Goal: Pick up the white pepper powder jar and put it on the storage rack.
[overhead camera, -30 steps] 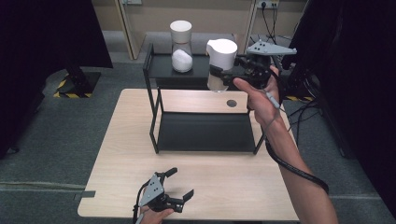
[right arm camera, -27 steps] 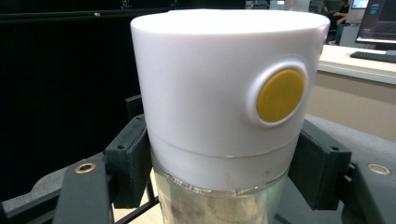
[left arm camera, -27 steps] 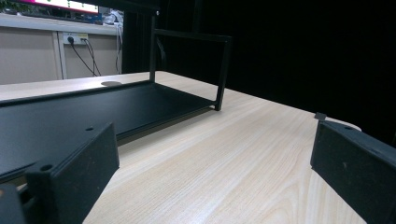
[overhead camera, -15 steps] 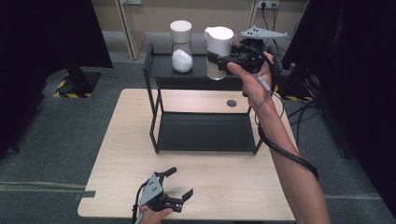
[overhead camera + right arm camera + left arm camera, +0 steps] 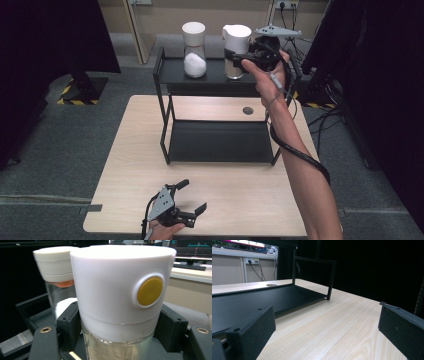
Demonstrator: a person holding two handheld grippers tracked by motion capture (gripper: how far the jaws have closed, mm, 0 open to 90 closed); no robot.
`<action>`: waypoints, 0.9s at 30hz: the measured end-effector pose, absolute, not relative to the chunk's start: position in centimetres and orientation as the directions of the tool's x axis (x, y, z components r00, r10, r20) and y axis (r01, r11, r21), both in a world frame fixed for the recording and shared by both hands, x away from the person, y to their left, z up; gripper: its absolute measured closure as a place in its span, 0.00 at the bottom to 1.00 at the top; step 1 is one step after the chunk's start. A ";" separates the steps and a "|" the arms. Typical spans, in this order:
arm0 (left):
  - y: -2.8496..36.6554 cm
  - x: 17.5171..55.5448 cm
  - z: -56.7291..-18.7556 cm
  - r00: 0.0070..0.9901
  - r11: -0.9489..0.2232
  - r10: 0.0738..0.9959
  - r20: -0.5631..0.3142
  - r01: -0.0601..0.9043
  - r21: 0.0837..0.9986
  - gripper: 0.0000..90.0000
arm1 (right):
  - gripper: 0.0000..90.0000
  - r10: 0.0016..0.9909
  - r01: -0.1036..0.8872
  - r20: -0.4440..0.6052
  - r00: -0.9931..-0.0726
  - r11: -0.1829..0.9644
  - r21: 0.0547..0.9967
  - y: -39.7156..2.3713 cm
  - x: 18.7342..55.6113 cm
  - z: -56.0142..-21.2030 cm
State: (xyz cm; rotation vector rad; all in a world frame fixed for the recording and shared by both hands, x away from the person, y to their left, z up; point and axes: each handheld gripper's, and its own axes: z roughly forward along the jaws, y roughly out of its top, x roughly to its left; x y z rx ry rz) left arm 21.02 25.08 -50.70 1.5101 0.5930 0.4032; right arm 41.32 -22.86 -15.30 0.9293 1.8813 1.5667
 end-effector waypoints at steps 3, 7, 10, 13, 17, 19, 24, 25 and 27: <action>25.1 21.0 -50.7 0.798 0.039 0.592 -0.114 0.113 0.993 0.00 | 0.34 0.780 0.179 0.041 -0.625 0.092 0.980 -22.6 41.7 -15.6; 25.1 21.0 -50.7 0.799 0.039 0.591 -0.113 0.112 0.993 0.00 | 0.34 0.784 0.178 0.031 -0.620 0.102 0.979 -22.2 42.0 -15.8; 25.1 21.0 -50.7 0.802 0.036 0.587 -0.113 0.113 0.993 0.00 | 0.34 0.788 0.173 0.025 -0.615 0.105 0.979 -22.0 42.1 -16.1; 25.0 20.9 -50.7 0.803 0.035 0.585 -0.110 0.110 0.993 0.00 | 0.34 0.793 0.175 0.030 -0.609 0.098 0.980 -22.0 42.3 -16.3; 25.0 21.0 -50.7 0.804 0.035 0.584 -0.111 0.111 0.993 0.00 | 0.34 0.794 0.173 0.034 -0.607 0.091 0.981 -22.2 42.4 -16.6; 25.0 21.0 -50.7 0.805 0.033 0.584 -0.110 0.111 0.993 0.00 | 0.34 0.793 0.167 0.024 -0.609 0.099 0.981 -22.1 42.4 -16.6; 24.9 20.9 -50.7 0.807 0.031 0.581 -0.107 0.109 0.994 0.00 | 0.29 0.791 0.153 0.026 -0.611 0.086 0.985 -22.2 42.3 -17.1; 24.9 20.9 -50.7 0.807 0.031 0.582 -0.107 0.109 0.994 0.00 | 0.22 0.791 0.159 0.040 -0.611 0.073 0.985 -22.3 42.3 -17.2; 24.9 20.9 -50.7 0.806 0.031 0.582 -0.109 0.112 0.993 0.00 | 0.15 0.798 0.161 0.044 -0.601 0.067 0.985 -22.1 42.1 -17.2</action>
